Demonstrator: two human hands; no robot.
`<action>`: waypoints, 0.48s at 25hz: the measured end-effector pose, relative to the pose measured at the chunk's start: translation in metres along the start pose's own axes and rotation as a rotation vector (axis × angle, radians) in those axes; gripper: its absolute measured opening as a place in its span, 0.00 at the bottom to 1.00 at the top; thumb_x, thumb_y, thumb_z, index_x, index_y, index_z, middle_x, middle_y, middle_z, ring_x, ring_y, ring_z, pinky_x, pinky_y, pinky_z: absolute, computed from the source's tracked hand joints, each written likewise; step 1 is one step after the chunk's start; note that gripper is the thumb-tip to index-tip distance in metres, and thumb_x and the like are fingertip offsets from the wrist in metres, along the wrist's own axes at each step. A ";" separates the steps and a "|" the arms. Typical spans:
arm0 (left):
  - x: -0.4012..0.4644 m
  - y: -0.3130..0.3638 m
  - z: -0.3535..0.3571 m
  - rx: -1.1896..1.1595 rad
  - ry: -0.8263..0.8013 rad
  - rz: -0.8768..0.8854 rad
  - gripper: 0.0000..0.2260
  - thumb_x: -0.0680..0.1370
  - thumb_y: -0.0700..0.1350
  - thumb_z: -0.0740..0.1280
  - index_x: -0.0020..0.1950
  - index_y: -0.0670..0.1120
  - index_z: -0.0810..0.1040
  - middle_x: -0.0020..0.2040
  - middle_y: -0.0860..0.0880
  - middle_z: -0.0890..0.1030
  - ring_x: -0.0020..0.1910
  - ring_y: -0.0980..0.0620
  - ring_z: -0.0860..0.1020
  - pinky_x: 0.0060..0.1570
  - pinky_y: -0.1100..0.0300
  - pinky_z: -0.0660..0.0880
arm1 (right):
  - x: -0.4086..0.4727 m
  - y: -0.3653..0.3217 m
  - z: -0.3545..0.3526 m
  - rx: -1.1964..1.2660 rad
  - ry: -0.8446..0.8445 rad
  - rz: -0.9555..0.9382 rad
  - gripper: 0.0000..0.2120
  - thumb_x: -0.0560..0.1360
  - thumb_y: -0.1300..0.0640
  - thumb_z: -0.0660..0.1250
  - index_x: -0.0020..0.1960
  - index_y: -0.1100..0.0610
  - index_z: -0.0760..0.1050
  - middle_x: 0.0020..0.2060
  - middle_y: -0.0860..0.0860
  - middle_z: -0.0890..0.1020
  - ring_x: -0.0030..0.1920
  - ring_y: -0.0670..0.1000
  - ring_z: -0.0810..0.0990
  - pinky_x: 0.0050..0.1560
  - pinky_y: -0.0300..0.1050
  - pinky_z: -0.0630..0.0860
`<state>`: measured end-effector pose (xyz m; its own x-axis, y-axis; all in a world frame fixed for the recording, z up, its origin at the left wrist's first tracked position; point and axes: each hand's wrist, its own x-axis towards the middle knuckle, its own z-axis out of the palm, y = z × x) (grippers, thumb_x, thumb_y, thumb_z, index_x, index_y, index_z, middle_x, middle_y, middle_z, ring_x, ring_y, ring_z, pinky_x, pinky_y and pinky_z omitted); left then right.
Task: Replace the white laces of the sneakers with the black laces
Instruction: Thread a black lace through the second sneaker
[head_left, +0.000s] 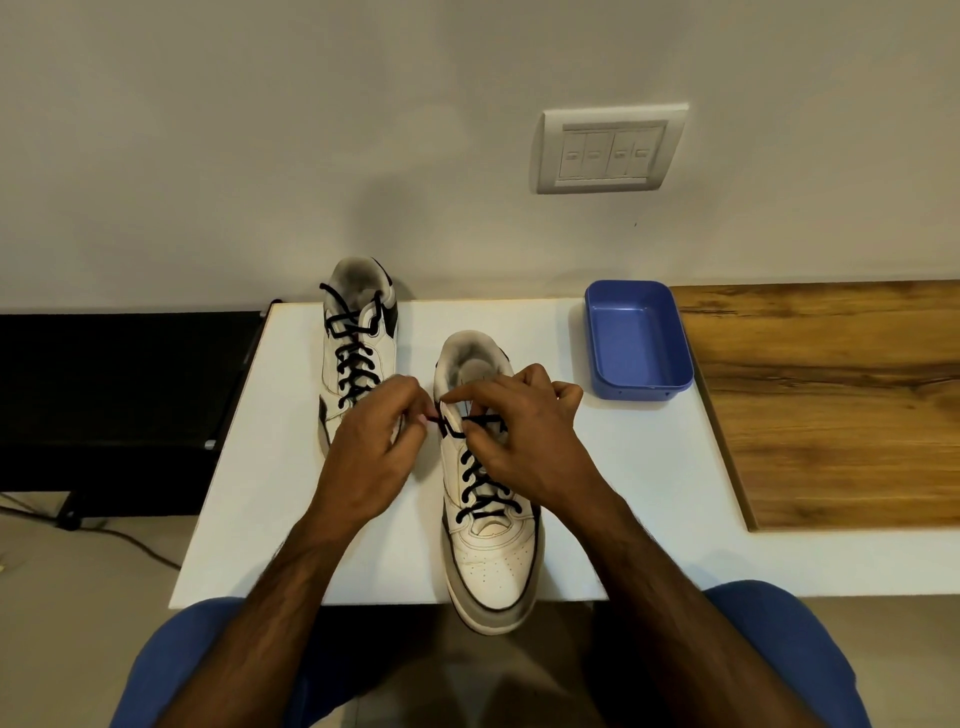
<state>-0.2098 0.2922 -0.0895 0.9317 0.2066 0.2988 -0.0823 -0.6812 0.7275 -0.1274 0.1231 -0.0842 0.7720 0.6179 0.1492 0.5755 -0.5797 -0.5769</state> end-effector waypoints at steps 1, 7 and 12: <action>0.001 0.002 -0.005 -0.125 0.066 -0.058 0.05 0.75 0.36 0.60 0.42 0.43 0.73 0.41 0.50 0.80 0.41 0.51 0.78 0.42 0.57 0.73 | 0.000 0.001 -0.002 -0.010 -0.009 0.000 0.15 0.78 0.49 0.65 0.63 0.38 0.77 0.53 0.39 0.80 0.57 0.46 0.67 0.51 0.47 0.52; 0.007 0.005 -0.022 -0.642 0.165 -0.341 0.08 0.80 0.41 0.60 0.41 0.48 0.71 0.33 0.43 0.77 0.30 0.45 0.74 0.34 0.55 0.72 | 0.000 0.005 -0.001 0.020 -0.038 0.005 0.16 0.77 0.50 0.66 0.63 0.37 0.76 0.54 0.38 0.80 0.56 0.45 0.66 0.51 0.47 0.52; 0.002 -0.019 -0.004 0.182 -0.238 -0.048 0.07 0.79 0.54 0.68 0.48 0.51 0.76 0.36 0.54 0.71 0.38 0.55 0.72 0.36 0.63 0.66 | -0.001 0.012 -0.009 0.060 -0.123 -0.031 0.21 0.75 0.51 0.67 0.66 0.36 0.73 0.55 0.37 0.76 0.56 0.44 0.66 0.56 0.49 0.57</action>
<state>-0.2082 0.3084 -0.0998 0.9915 0.0858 0.0982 0.0084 -0.7936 0.6084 -0.1186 0.1108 -0.0841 0.7133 0.6973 0.0704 0.5785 -0.5291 -0.6207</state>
